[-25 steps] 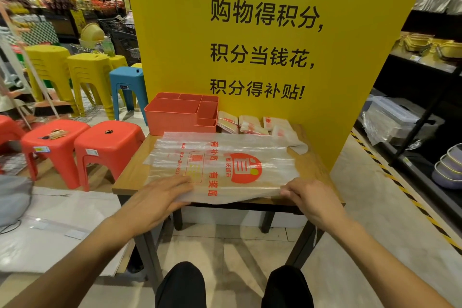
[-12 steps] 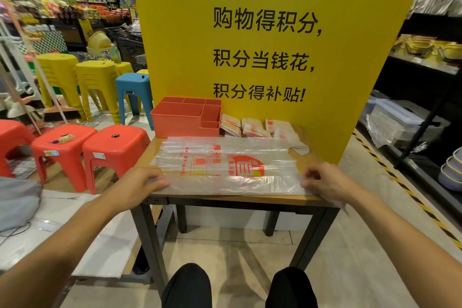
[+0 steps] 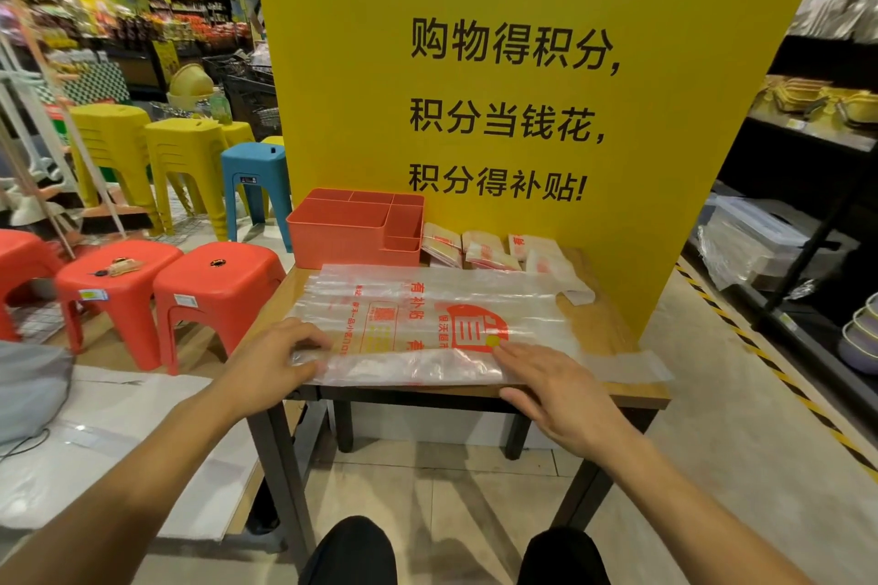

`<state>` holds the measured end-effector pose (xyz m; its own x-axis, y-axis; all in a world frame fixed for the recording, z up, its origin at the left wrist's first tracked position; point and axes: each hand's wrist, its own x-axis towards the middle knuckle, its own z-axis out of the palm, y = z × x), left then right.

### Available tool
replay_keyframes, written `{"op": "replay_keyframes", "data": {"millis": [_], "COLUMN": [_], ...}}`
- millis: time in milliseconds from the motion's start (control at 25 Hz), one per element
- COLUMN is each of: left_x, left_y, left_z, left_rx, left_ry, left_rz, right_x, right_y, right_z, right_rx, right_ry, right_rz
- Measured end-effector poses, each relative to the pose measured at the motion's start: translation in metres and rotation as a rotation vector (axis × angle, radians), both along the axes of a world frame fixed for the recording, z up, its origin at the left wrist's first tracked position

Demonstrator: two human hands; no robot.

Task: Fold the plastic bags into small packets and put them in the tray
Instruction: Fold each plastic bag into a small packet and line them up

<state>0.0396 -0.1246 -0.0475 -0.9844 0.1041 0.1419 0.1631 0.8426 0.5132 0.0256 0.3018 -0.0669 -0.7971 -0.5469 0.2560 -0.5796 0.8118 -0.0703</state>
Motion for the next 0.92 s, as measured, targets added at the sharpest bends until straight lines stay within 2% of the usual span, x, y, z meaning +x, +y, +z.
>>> {"op": "replay_keyframes", "data": {"millis": [160, 440, 560, 680, 840, 920], "left_x": [0.005, 0.013, 0.017, 0.019, 0.01, 0.006], "left_y": [0.0, 0.005, 0.02, 0.054, 0.119, 0.134], "left_z": [-0.001, -0.01, -0.008, -0.009, -0.021, -0.036], "left_rx": [0.013, -0.031, -0.157, -0.465, -0.505, -0.545], "left_ry": [0.004, 0.05, 0.11, 0.222, 0.303, 0.386], "left_rz": [-0.044, -0.022, -0.001, -0.04, -0.266, -0.286], "right_x": [-0.008, -0.015, -0.016, -0.012, -0.007, -0.006], "right_y": [-0.003, 0.0, -0.001, 0.0, -0.003, -0.004], "right_z": [-0.023, -0.033, -0.031, -0.028, -0.025, -0.026], "right_rx": [0.127, 0.091, 0.083, 0.068, 0.053, 0.051], "right_ry": [0.003, 0.064, 0.041, 0.011, 0.01, 0.008], "right_rz": [-0.133, -0.146, -0.116, -0.099, -0.12, -0.125]}}
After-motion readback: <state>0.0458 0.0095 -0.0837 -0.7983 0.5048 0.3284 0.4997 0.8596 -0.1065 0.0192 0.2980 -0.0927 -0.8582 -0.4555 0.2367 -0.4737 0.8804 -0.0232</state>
